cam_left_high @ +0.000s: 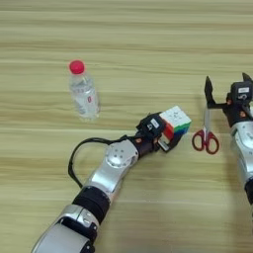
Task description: Move the objects on the table
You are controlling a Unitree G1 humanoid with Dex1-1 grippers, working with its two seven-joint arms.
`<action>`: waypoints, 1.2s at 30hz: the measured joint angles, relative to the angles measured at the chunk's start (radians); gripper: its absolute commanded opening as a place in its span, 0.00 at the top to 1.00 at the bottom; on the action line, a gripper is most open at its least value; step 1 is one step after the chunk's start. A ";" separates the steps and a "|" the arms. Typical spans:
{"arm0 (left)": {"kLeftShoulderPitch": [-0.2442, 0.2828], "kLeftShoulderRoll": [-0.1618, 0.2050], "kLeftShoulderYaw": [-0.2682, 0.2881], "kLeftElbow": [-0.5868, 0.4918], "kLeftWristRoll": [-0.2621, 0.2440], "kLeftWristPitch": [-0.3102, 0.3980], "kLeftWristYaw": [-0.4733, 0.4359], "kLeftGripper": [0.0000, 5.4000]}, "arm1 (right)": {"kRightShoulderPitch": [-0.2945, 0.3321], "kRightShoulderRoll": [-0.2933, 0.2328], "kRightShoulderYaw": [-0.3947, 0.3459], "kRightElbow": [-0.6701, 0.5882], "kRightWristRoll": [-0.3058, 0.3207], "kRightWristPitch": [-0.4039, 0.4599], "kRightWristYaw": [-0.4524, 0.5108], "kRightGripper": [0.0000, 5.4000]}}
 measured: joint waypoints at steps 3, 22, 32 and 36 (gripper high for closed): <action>0.000 0.000 0.003 0.000 0.000 0.000 -0.001 0.37 | 0.000 0.000 0.000 0.000 0.000 0.001 0.000 0.00; 0.034 0.004 0.025 -0.127 -0.012 0.013 -0.005 0.40 | 0.001 0.000 0.000 0.000 0.000 0.016 0.000 0.00; 0.077 0.066 0.124 -0.269 -0.060 0.080 0.031 0.40 | 0.005 0.000 0.001 0.000 -0.001 0.017 0.000 0.00; 0.087 0.103 0.180 -0.265 -0.078 0.080 0.057 0.40 | 0.005 0.000 0.001 0.000 -0.002 0.017 0.000 0.00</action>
